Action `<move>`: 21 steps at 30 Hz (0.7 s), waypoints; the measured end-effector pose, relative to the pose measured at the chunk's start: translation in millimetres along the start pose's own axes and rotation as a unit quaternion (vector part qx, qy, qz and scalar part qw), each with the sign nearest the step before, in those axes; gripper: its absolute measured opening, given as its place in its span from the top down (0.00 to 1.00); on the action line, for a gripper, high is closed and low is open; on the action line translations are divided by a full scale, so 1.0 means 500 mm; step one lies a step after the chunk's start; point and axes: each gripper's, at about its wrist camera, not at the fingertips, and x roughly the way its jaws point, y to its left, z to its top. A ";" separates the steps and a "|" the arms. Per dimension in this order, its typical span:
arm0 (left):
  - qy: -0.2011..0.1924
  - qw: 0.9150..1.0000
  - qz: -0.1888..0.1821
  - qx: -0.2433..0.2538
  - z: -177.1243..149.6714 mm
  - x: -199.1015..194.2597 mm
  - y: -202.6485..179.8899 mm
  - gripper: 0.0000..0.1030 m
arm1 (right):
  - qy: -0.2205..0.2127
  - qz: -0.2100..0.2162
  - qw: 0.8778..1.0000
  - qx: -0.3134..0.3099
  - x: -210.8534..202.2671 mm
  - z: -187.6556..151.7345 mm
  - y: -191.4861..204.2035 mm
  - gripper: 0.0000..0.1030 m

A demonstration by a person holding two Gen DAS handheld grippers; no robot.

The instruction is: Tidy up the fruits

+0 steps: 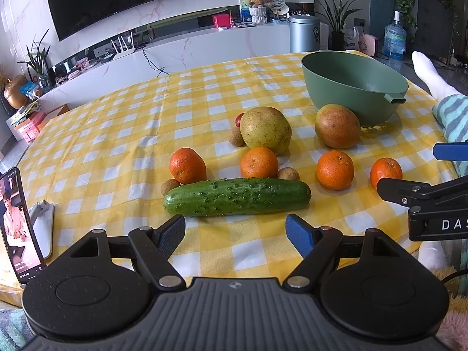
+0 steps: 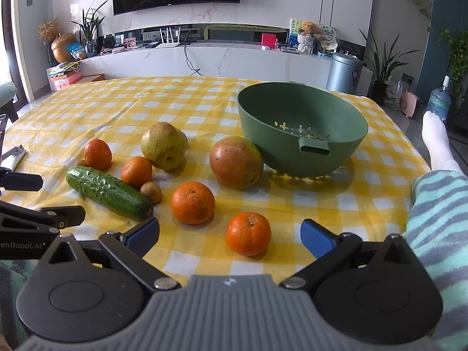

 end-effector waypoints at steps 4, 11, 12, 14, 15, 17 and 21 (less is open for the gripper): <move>0.001 1.000 0.000 0.001 -0.001 0.000 -0.001 0.11 | 0.001 0.000 1.000 0.001 0.001 -0.001 0.000 0.04; 0.001 1.000 0.000 0.001 -0.001 0.000 -0.002 0.11 | 0.003 0.000 1.000 0.004 0.000 -0.001 -0.003 0.04; 0.000 1.000 0.000 0.001 -0.001 0.000 -0.002 0.11 | 0.003 0.000 1.000 0.004 0.000 -0.001 -0.003 0.04; 0.001 1.000 0.000 0.001 -0.001 0.000 -0.002 0.11 | 0.003 0.000 1.000 0.004 0.000 -0.001 -0.003 0.04; 0.000 1.000 0.000 0.001 -0.001 0.000 -0.003 0.11 | 0.004 0.000 1.000 0.005 0.000 -0.001 -0.004 0.04; 0.000 1.000 0.000 0.000 -0.001 0.000 -0.003 0.11 | 0.004 0.000 1.000 0.005 0.001 -0.001 -0.004 0.04; 0.001 1.000 0.000 0.001 -0.001 0.000 -0.002 0.11 | 0.005 0.000 1.000 0.005 0.001 -0.003 -0.004 0.04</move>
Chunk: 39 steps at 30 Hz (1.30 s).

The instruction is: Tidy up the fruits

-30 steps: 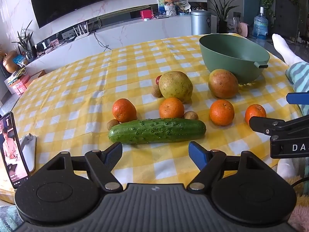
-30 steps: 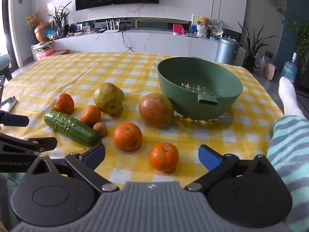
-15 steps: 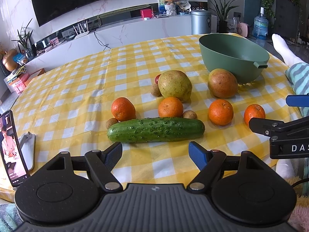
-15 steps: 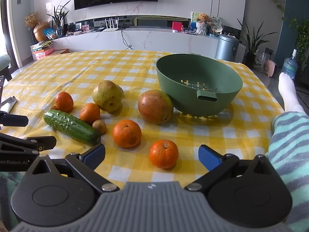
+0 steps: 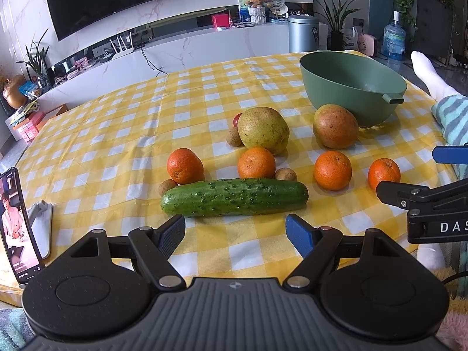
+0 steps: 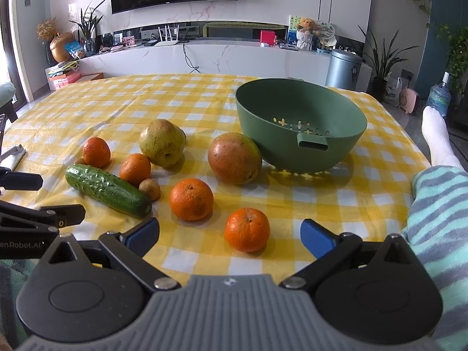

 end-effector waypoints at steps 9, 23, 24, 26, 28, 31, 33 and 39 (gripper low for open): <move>0.003 1.000 -0.003 0.003 0.002 0.000 -0.010 0.11 | 0.004 0.000 1.000 0.008 -0.002 -0.001 -0.005 0.04; 0.005 1.000 -0.003 0.000 0.002 0.004 -0.007 0.11 | 0.005 0.000 1.000 0.008 -0.001 -0.001 -0.003 0.04; 0.005 1.000 -0.004 0.000 0.002 0.004 -0.007 0.11 | 0.005 0.000 1.000 0.008 -0.001 -0.001 -0.003 0.04; 0.005 1.000 -0.004 0.000 0.001 0.004 -0.008 0.11 | 0.005 0.000 1.000 0.008 -0.001 -0.001 -0.003 0.04; 0.005 1.000 -0.004 0.001 0.002 0.004 -0.008 0.11 | 0.006 0.000 1.000 0.009 0.000 -0.002 -0.003 0.04; 0.005 1.000 -0.003 0.000 0.002 0.004 -0.007 0.11 | 0.006 0.000 1.000 0.009 0.001 -0.003 -0.002 0.04; 0.005 1.000 -0.003 0.000 0.002 0.004 -0.007 0.11 | 0.006 0.000 1.000 0.009 0.001 -0.003 -0.003 0.04; 0.006 1.000 -0.006 -0.001 -0.002 0.005 -0.008 0.11 | 0.010 0.000 1.000 0.011 0.006 -0.004 -0.004 0.04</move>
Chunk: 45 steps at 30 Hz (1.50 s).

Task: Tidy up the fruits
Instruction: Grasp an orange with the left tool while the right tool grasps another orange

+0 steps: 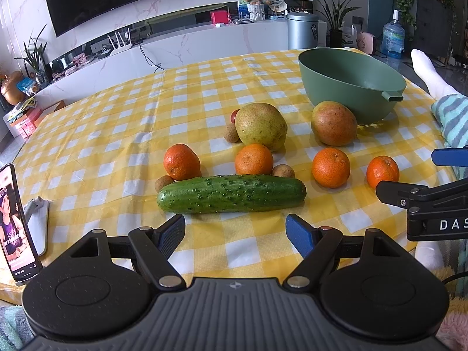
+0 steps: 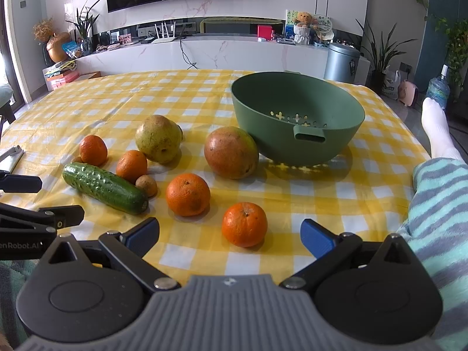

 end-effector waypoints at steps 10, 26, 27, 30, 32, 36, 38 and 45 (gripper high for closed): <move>0.004 1.000 -0.016 -0.004 0.009 0.001 0.005 0.11 | 0.004 0.004 1.000 0.000 0.001 0.000 -0.001 0.04; -0.026 0.993 -0.104 0.054 0.056 0.028 -0.057 0.45 | 0.036 0.016 0.999 0.035 0.045 0.023 -0.039 0.34; -0.022 0.992 -0.108 0.058 0.059 0.034 -0.063 0.45 | 0.039 0.019 0.998 0.039 0.049 0.025 -0.044 0.35; -0.022 0.991 -0.115 0.072 0.066 0.052 -0.080 0.45 | 0.045 0.024 0.997 0.052 0.057 0.031 -0.057 0.35; -0.022 0.989 -0.119 0.087 0.070 0.065 -0.091 0.44 | 0.048 0.029 0.997 0.058 0.063 0.033 -0.063 0.35; -0.028 0.985 -0.121 0.122 0.072 0.083 -0.109 0.42 | 0.060 0.029 0.995 0.069 0.074 0.035 -0.076 0.40; -0.031 0.982 -0.122 0.142 0.070 0.091 -0.115 0.34 | 0.068 0.039 0.993 0.086 0.080 0.035 -0.089 0.42; -0.034 0.976 -0.118 0.182 0.060 0.121 -0.145 0.32 | 0.086 0.061 0.988 0.109 0.098 0.034 -0.097 0.42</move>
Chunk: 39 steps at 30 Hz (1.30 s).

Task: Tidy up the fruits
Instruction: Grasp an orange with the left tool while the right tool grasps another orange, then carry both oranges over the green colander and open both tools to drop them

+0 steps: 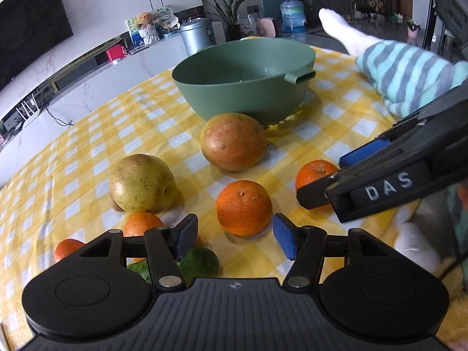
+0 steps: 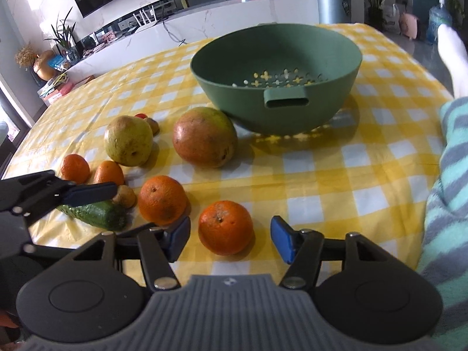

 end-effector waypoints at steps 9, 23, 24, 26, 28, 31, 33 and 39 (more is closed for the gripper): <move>-0.003 1.000 -0.010 -0.010 0.006 0.027 -0.002 0.35 | 0.017 0.004 1.000 0.012 0.014 -0.002 -0.004 0.46; 0.007 0.998 -0.018 -0.067 0.005 0.031 0.006 0.50 | 0.009 -0.001 1.000 0.028 0.012 -0.004 -0.009 0.61; 0.007 0.997 -0.022 -0.076 0.006 0.028 0.009 0.50 | 0.004 -0.002 1.000 0.028 0.008 -0.004 -0.009 0.61; 0.008 0.996 -0.016 -0.086 0.006 0.019 0.012 0.50 | -0.005 0.005 1.000 0.027 -0.001 -0.005 -0.009 0.61; 0.004 0.996 -0.007 -0.094 0.005 0.005 0.016 0.50 | -0.014 0.007 1.000 0.021 -0.008 -0.005 -0.008 0.61; -0.002 0.994 0.000 -0.112 0.011 -0.018 0.025 0.50 | -0.028 0.009 0.999 0.018 -0.022 -0.003 -0.009 0.61; -0.004 0.993 0.011 -0.121 0.020 -0.035 0.031 0.50 | -0.042 0.005 0.999 0.011 -0.034 -0.001 -0.008 0.61; -0.001 0.984 0.025 -0.177 0.088 -0.084 0.069 0.50 | -0.100 -0.021 0.992 -0.072 -0.075 0.039 0.013 0.61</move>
